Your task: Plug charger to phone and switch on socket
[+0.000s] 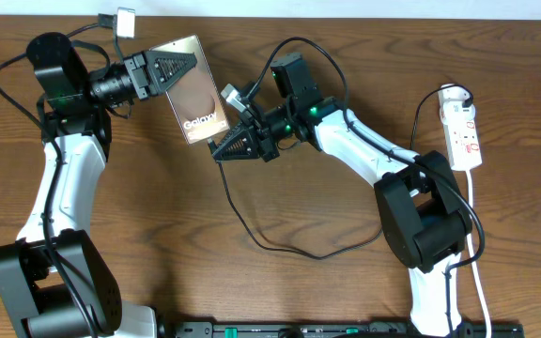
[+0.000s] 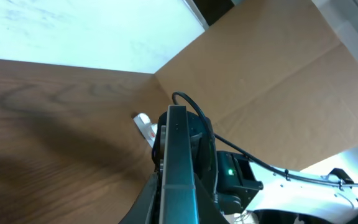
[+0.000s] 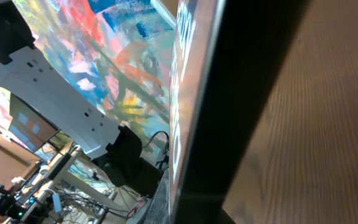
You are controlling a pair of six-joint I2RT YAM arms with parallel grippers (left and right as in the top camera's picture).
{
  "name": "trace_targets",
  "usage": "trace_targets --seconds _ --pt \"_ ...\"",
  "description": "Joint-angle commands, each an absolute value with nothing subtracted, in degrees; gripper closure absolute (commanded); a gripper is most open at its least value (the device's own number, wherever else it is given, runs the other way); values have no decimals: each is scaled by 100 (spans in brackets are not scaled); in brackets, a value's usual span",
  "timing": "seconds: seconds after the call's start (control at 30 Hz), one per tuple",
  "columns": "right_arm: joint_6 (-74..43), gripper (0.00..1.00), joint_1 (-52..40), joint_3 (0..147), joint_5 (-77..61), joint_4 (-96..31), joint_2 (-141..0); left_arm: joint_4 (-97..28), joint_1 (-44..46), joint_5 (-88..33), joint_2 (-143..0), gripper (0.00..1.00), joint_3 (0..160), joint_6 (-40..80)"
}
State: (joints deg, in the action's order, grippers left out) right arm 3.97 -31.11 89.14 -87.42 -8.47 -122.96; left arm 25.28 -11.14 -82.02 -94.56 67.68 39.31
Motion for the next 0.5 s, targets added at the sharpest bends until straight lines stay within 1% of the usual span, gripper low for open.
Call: trace_targets --seconds 0.0,0.47 --pt "370 99 -3155 8989 -8785 -814 -12291 2556 -1118 -8407 -9430 93 6759 3815" --pt "274 99 -3155 8989 -8781 -674 -12291 2320 -1116 -8403 -9430 93 6759 3815"
